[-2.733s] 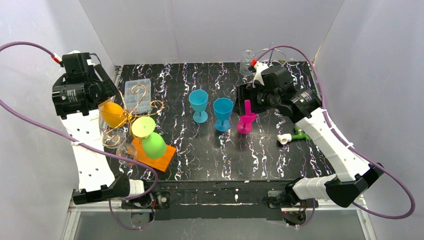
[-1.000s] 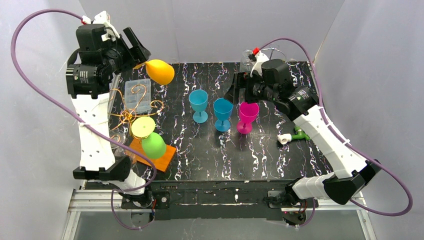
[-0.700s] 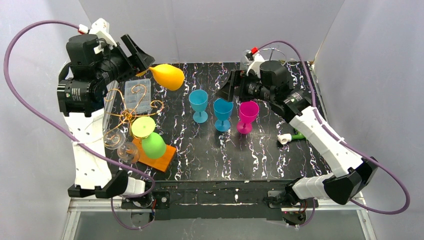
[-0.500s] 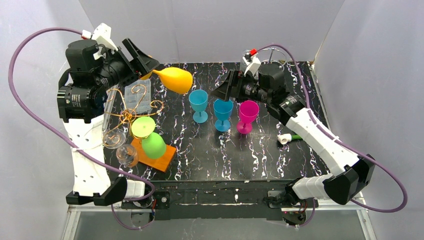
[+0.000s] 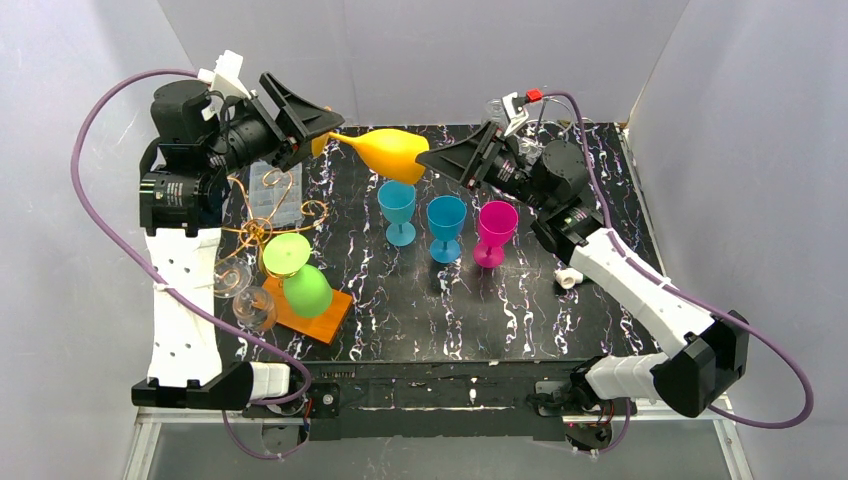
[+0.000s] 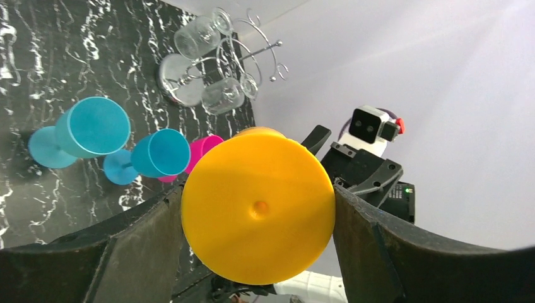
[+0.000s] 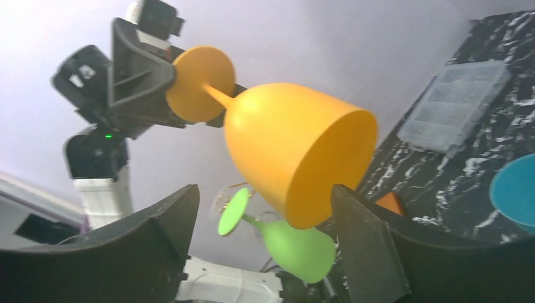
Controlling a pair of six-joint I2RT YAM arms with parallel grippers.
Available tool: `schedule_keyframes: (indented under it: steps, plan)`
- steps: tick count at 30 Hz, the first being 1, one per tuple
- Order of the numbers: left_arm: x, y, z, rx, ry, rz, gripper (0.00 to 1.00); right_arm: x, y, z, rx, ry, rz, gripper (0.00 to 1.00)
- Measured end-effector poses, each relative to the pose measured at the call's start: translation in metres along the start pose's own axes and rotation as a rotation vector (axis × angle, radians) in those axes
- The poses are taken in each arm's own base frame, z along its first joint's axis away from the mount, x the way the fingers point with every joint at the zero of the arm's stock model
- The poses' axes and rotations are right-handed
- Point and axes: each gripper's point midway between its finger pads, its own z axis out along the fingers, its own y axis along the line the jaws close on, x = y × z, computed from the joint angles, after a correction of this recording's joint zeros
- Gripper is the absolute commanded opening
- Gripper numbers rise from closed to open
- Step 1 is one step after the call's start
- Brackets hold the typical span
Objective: Take the wine glass off the wine glass rack
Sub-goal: Place the wine glass at the center of the board.
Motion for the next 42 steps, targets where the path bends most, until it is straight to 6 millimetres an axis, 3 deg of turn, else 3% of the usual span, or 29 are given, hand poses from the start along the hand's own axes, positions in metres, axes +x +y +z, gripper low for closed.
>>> schedule_keyframes:
  steps: [8,10,13,16,18,22,28,33,38,42]
  plan:
    - [0.008,-0.003,0.008,0.076,0.034,-0.073,0.63,-0.006,0.023,0.003,-0.112,-0.02,0.084,0.45]
    - [0.01,-0.005,0.008,0.096,0.036,-0.086,0.64,-0.006,0.023,0.004,-0.118,-0.018,0.103,0.32]
    - [0.013,-0.007,0.007,0.121,0.036,-0.096,0.72,-0.006,0.021,0.004,-0.113,-0.017,0.124,0.14]
    - [0.014,-0.005,0.007,0.126,0.028,-0.105,0.89,-0.005,0.026,0.002,-0.125,-0.007,0.14,0.01]
    - [0.018,-0.001,0.009,0.121,0.042,-0.111,0.97,-0.005,0.033,0.0,-0.14,-0.007,0.134,0.01]
    - [0.03,0.004,0.015,0.119,0.09,-0.124,0.98,-0.005,0.048,-0.01,-0.135,0.001,0.096,0.01]
    - [0.04,0.002,0.013,0.123,0.114,-0.077,0.98,-0.015,0.039,-0.025,0.021,-0.008,0.01,0.01]
    - [0.062,-0.005,0.007,0.104,0.163,0.019,0.98,-0.03,0.026,-0.046,0.238,-0.013,-0.123,0.01]
    - [0.085,-0.011,-0.001,0.071,0.205,0.144,0.98,-0.047,0.021,-0.089,0.471,-0.025,-0.267,0.01]
    - [0.102,-0.012,-0.008,0.031,0.231,0.27,0.98,-0.057,0.012,-0.137,0.681,-0.031,-0.356,0.01]
